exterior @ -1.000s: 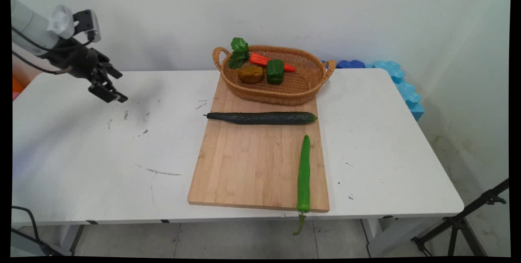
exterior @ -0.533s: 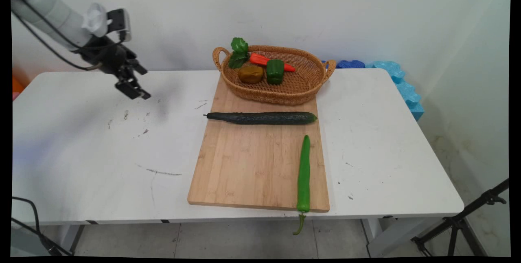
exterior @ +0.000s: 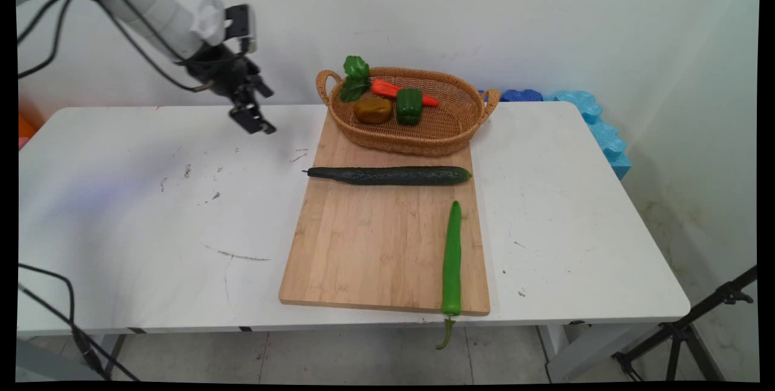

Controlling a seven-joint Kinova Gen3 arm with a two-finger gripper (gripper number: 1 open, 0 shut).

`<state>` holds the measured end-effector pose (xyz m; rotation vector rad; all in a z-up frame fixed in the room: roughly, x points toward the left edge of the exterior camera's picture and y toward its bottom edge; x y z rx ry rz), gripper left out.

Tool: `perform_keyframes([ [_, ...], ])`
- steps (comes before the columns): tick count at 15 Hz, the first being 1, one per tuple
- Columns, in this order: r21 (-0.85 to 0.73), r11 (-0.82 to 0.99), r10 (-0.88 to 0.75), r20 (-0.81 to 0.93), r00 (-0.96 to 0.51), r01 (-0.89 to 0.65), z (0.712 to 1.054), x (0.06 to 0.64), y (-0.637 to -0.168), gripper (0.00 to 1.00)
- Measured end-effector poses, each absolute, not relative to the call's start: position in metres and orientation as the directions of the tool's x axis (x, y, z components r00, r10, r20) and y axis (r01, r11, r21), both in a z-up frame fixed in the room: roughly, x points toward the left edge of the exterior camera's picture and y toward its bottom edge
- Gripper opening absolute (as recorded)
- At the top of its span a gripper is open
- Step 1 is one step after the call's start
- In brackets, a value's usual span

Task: Pick up the potato from the vegetable basket

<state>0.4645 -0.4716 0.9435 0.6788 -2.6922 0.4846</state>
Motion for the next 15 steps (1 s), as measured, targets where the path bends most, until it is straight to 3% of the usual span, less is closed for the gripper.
perform_keyframes([
  [15, -0.280, 0.877, -0.256, 0.415, -0.873, -0.390, 0.914, 0.377, -0.604, 1.00],
])
